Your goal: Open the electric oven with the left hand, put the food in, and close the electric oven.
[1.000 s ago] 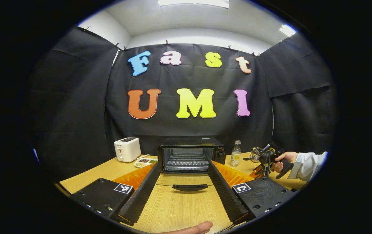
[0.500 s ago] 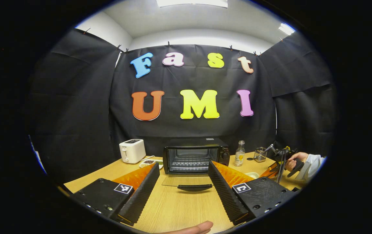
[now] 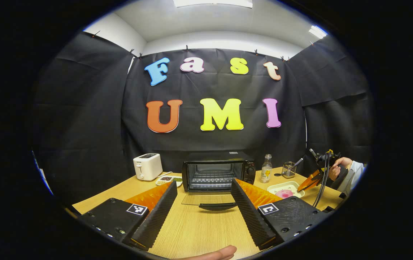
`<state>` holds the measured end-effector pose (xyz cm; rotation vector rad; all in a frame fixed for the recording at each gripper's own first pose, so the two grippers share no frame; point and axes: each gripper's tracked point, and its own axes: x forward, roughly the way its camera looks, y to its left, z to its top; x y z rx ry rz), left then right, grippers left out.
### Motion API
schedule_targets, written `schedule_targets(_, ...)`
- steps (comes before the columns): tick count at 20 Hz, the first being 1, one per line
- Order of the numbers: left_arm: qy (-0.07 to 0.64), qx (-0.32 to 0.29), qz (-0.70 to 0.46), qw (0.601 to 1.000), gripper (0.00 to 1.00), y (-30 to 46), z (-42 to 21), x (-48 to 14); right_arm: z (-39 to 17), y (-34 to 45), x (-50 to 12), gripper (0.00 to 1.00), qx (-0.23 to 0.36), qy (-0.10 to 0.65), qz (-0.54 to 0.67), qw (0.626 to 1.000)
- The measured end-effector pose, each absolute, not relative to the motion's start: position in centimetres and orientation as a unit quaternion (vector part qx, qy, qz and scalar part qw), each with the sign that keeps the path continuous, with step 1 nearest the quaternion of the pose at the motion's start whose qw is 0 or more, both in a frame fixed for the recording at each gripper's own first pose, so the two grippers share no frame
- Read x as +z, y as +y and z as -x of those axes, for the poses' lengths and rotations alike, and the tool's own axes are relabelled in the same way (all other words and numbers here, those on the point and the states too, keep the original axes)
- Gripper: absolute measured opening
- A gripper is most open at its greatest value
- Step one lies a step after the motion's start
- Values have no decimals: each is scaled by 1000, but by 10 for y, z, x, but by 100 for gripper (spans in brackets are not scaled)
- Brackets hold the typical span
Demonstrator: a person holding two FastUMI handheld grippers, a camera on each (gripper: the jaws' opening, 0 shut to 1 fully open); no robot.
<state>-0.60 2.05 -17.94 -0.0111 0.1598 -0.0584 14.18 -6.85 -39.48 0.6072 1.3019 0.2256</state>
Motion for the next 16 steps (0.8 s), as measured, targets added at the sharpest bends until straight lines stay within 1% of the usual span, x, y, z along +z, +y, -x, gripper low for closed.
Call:
schedule_targets(1,79,-30,6,996,95,21,6,-178,-141,-63,-387,3,107,592,-276,750)
schedule_targets(3,78,-29,7,997,95,23,8,-177,-142,-49,-374,3,120,585,-275,754)
schedule_targets(4,77,-25,7,997,95,27,9,-177,-140,-40,-371,5,127,582,-275,755)
schedule_targets(5,74,-21,6,997,95,31,10,-175,-141,-31,-365,3,135,581,-275,754)
schedule_targets(7,73,-19,5,997,95,35,13,-175,-140,-14,-356,6,146,579,-270,755)
schedule_targets(8,72,-19,4,997,95,35,14,-173,-140,-4,-351,3,151,577,-268,756)
schedule_targets(9,70,-20,2,997,95,37,16,-172,-142,5,-347,6,156,575,-267,757)
schedule_targets(10,69,-19,0,997,95,39,18,-171,-140,15,-344,3,162,575,-264,758)
schedule_targets(12,64,-18,-3,998,95,44,21,-167,-138,36,-339,3,171,577,-262,754)
schedule_targets(13,62,-18,-2,998,95,45,22,-167,-138,46,-337,5,175,578,-266,752)
schedule_targets(14,60,-19,-1,998,95,47,24,-166,-141,57,-337,3,178,576,-271,750)
schedule_targets(15,59,-20,-1,998,95,48,25,-166,-146,65,-337,5,177,576,-275,750)
schedule_targets(16,59,-21,-1,998,95,49,26,-167,-150,73,-339,3,174,575,-279,750)
